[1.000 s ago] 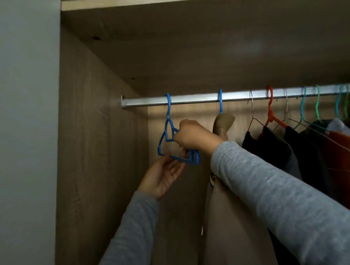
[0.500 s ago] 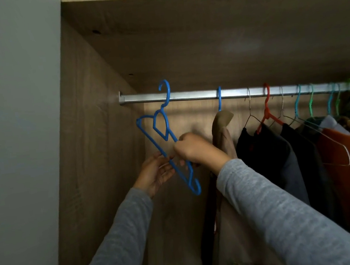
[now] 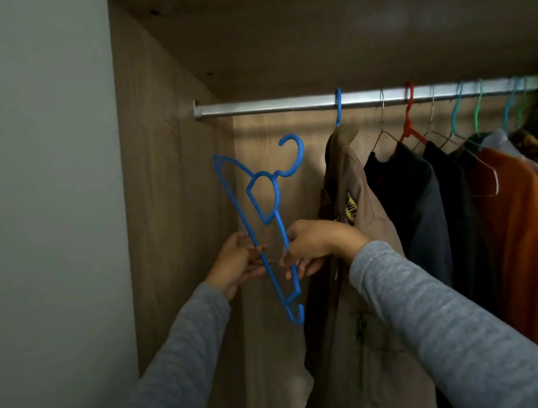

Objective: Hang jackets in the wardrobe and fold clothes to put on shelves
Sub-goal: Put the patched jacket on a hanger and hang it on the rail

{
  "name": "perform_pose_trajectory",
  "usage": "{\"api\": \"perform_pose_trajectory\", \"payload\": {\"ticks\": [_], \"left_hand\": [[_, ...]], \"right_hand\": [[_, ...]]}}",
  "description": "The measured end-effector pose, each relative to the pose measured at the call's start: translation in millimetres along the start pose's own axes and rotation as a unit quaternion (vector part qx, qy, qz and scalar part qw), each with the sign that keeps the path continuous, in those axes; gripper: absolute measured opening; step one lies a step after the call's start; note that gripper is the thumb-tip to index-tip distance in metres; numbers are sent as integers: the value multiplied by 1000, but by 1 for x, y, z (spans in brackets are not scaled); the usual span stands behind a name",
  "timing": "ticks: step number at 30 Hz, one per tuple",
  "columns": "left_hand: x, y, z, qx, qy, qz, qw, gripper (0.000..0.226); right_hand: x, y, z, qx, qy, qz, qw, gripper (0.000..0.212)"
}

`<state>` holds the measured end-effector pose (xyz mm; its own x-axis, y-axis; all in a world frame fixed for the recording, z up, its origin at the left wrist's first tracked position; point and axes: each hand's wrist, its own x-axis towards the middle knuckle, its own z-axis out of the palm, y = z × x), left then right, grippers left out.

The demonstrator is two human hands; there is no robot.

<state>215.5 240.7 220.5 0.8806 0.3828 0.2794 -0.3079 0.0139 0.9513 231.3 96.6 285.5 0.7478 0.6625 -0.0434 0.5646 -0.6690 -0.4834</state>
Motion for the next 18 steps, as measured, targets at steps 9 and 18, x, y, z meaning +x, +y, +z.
{"api": "perform_pose_trajectory", "payload": {"ticks": [9,18], "left_hand": [[-123,14,38,73,40,22,996,30],[-278,-17,93,140,104,-33,984,29]], "right_hand": [[-97,26,17,227,170,-90,955,31],[-224,70,86,360,206,-108,904,28]]}}
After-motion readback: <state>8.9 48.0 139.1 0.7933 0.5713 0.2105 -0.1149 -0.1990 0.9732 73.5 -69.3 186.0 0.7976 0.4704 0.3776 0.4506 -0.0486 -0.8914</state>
